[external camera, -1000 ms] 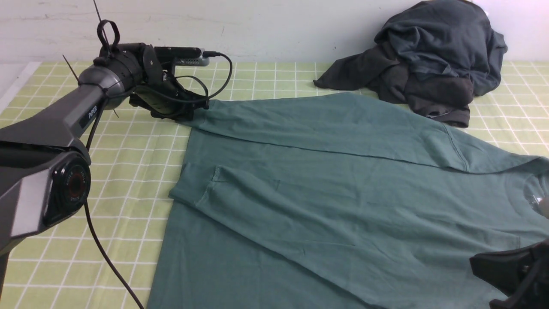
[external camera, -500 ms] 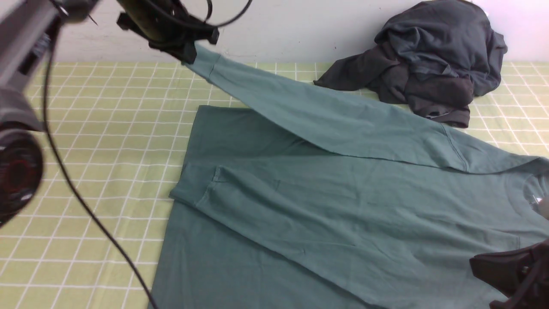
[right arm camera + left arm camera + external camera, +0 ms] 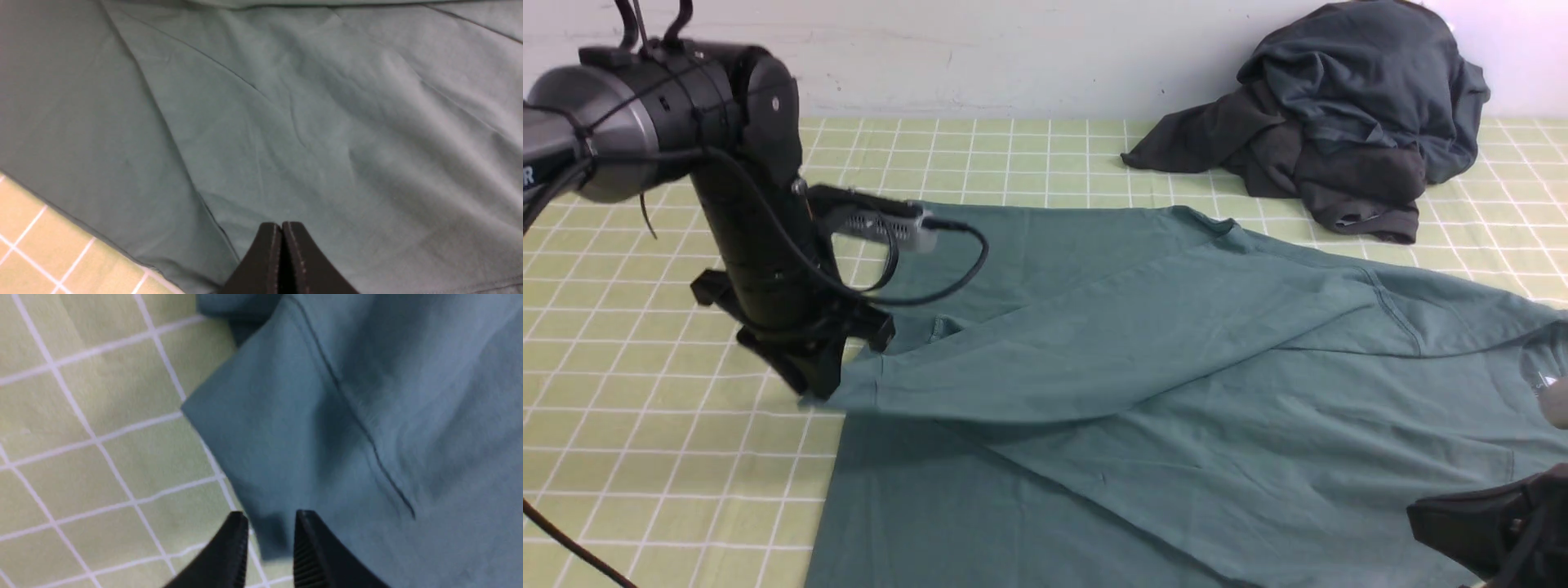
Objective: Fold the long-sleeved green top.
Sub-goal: Use the left arm to drag and drop the cuff onto the cuff closest to the left arm, then use both arms simultaneously to clamp the lower edge of the clothing fabric
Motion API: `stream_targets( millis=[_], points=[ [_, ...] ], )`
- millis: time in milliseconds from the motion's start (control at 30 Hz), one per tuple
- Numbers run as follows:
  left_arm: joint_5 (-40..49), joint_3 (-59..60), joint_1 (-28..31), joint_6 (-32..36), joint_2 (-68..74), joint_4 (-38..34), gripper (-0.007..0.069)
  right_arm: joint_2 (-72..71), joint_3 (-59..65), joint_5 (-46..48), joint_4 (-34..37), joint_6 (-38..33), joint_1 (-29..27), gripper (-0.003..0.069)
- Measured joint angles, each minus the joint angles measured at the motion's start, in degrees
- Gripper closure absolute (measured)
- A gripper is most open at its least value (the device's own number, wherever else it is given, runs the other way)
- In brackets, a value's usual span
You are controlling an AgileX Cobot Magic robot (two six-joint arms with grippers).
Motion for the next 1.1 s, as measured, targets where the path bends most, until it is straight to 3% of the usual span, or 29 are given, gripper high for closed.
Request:
stream_targets(
  millis=[200, 333, 533, 633, 667, 700, 800, 867, 1100],
  points=[
    [-1.3, 12.7, -2.9, 3.8, -9.5, -1.5, 0.0232, -0.3, 0.0, 3.5, 3.6, -4.7, 0.0, 0.0673],
    [-3.1, 24.8, -9.3, 15.1, -16.4, -2.4, 0.0195, -1.2, 0.0, 4.6, 7.0, -8.7, 0.0, 0.0673],
    [-14.3, 36.8, -15.8, 34.1, -17.7, -2.2, 0.0199, -1.5, 0.0, 5.4, 11.1, -13.2, 0.0, 0.0673],
    [-17.8, 39.4, -16.3, 39.2, -16.8, -2.1, 0.0235, -1.5, 0.0, 5.6, 11.7, -14.0, 0.0, 0.0673],
    [-20.5, 40.4, -16.4, 41.5, -16.0, -1.9, 0.0291, -1.5, 0.0, 5.7, 12.2, -14.6, 0.0, 0.0673],
    [-20.7, 40.4, -16.4, 41.6, -15.9, -1.7, 0.0298, -1.5, 0.0, 5.7, 12.3, -14.6, 0.0, 0.0673],
    [-24.2, 40.5, -16.4, 41.9, -15.9, -1.4, 0.0475, -1.5, 0.0, 5.9, 12.9, -15.2, 0.0, 0.0673],
    [-25.4, 40.5, -16.4, 38.2, -16.2, -1.4, 0.0592, -2.1, 0.0, 6.2, 13.3, -15.3, 0.0, 0.0673],
    [-22.8, 40.8, -16.4, 25.6, -23.7, -0.6, 0.0615, -6.2, -5.2, 7.2, 12.0, -15.4, 0.0, 0.0673]
  ],
)
